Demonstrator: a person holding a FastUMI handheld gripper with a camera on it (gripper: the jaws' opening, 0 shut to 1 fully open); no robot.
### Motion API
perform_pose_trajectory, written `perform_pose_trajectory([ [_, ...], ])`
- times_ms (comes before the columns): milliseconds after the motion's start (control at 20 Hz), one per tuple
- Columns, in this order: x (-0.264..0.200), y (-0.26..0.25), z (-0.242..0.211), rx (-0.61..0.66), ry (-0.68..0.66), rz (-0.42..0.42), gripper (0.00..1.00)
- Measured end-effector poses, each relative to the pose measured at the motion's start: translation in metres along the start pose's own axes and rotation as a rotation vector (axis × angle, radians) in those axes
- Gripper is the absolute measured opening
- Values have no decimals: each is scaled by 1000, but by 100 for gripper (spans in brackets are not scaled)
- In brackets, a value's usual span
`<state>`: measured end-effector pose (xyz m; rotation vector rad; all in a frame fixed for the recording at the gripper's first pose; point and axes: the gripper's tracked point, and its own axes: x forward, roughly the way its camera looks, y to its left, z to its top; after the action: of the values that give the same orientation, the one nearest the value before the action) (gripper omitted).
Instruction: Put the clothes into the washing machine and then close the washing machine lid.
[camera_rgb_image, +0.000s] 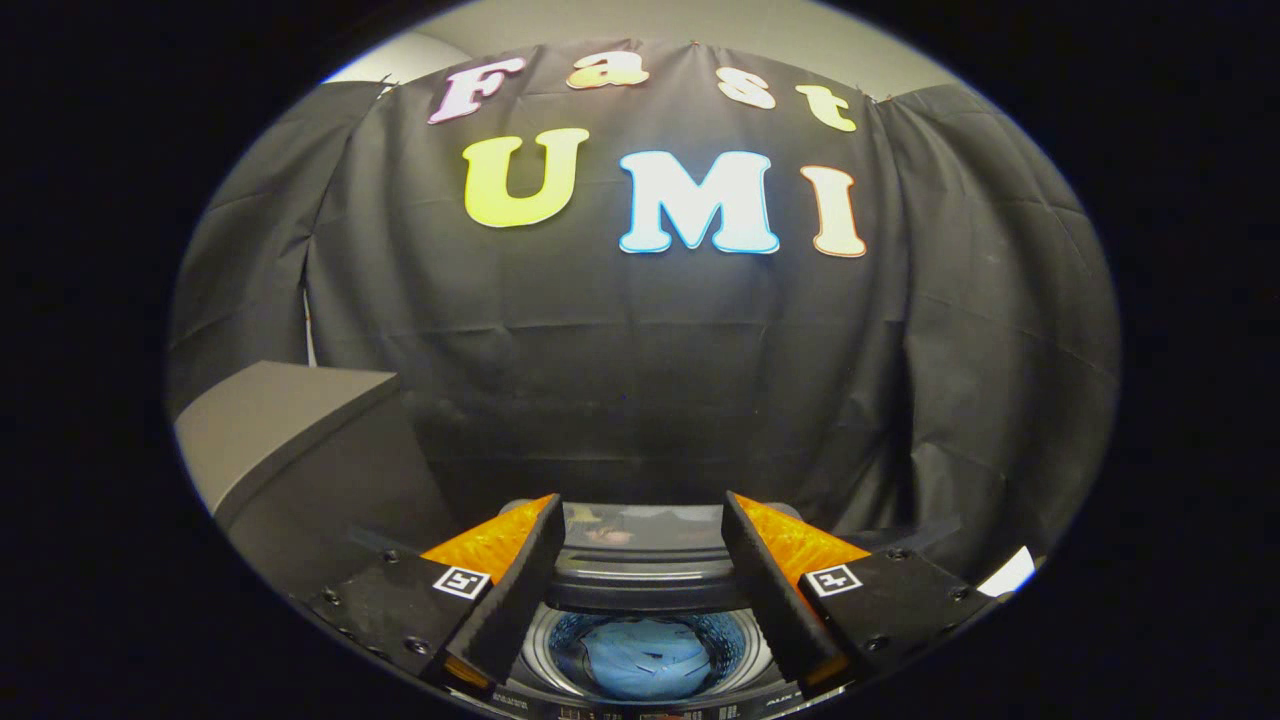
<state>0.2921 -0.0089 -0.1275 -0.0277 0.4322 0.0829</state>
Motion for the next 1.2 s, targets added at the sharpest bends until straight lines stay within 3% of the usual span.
perform_pose_trajectory([
  [350, -88, 15, -25, -23, -55, -3, 99],
  [750, -232, 25, 19, 59, -265, -83, 98],
  [1000, -308, 33, 35, -44, -381, -44, 98],
  [1200, -358, 23, 17, -47, -428, -31, 98],
])
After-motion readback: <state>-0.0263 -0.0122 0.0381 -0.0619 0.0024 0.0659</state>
